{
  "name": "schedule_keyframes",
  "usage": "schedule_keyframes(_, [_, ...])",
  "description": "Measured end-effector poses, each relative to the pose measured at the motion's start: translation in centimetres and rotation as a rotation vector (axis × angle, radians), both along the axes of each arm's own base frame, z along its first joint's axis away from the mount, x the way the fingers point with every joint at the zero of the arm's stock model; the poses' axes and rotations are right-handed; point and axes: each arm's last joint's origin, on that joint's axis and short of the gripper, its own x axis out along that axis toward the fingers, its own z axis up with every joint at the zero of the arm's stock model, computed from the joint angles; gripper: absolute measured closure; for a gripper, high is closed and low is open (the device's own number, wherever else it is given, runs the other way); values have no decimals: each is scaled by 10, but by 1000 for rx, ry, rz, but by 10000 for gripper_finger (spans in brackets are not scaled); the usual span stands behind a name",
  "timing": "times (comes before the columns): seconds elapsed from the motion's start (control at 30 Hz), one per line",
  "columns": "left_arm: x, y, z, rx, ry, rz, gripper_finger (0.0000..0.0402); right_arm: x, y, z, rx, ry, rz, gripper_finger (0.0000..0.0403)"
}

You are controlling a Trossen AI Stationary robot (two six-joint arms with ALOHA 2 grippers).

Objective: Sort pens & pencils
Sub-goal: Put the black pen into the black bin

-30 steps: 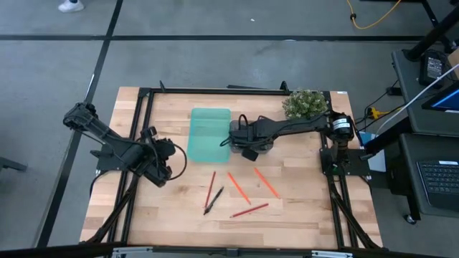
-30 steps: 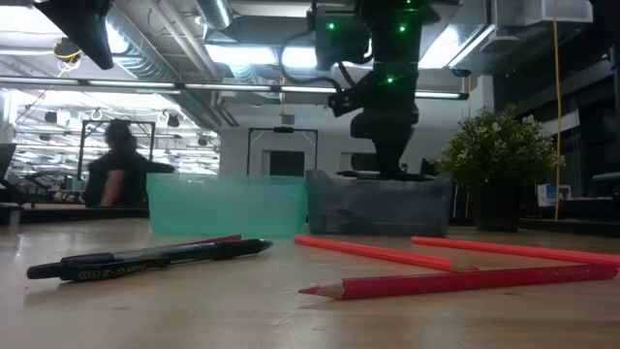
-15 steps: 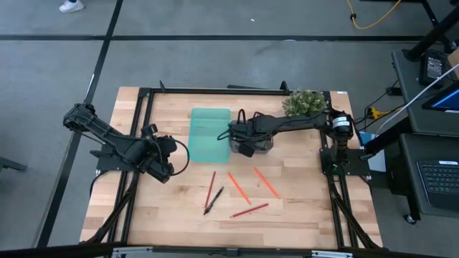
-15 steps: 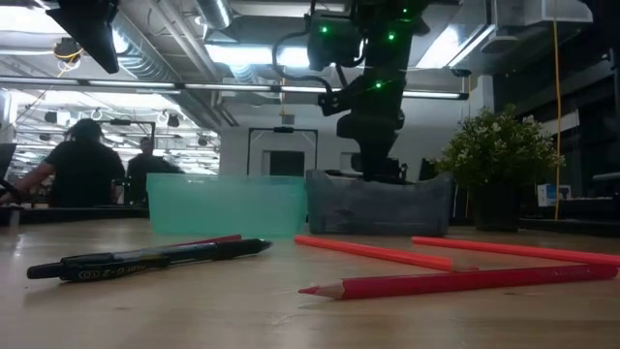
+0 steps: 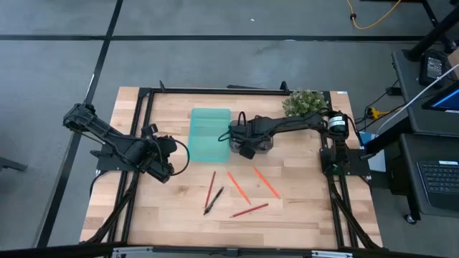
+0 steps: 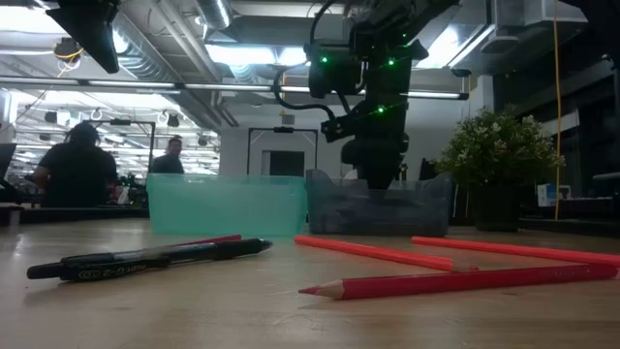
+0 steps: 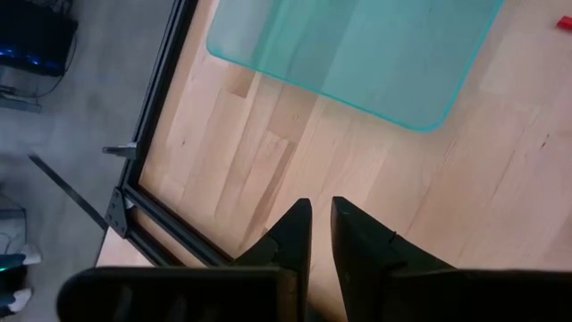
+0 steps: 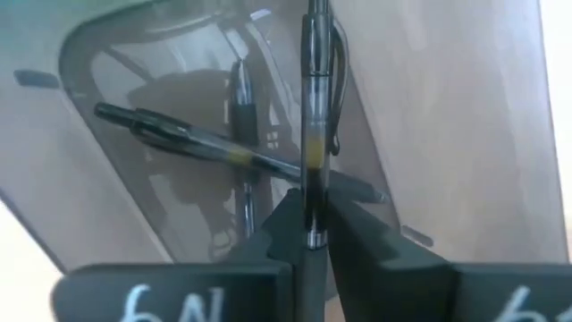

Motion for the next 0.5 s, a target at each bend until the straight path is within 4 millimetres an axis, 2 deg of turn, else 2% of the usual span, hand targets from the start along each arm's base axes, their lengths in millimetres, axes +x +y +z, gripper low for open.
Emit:
schedule_keyframes(0.4, [0, 0, 0, 0, 1, 0, 360, 4, 0, 3, -4, -34, 3, 294])
schedule_keyframes(0.5, [0, 0, 0, 1, 3, -4, 360, 6, 2, 14, -1, -21, -8, 292])
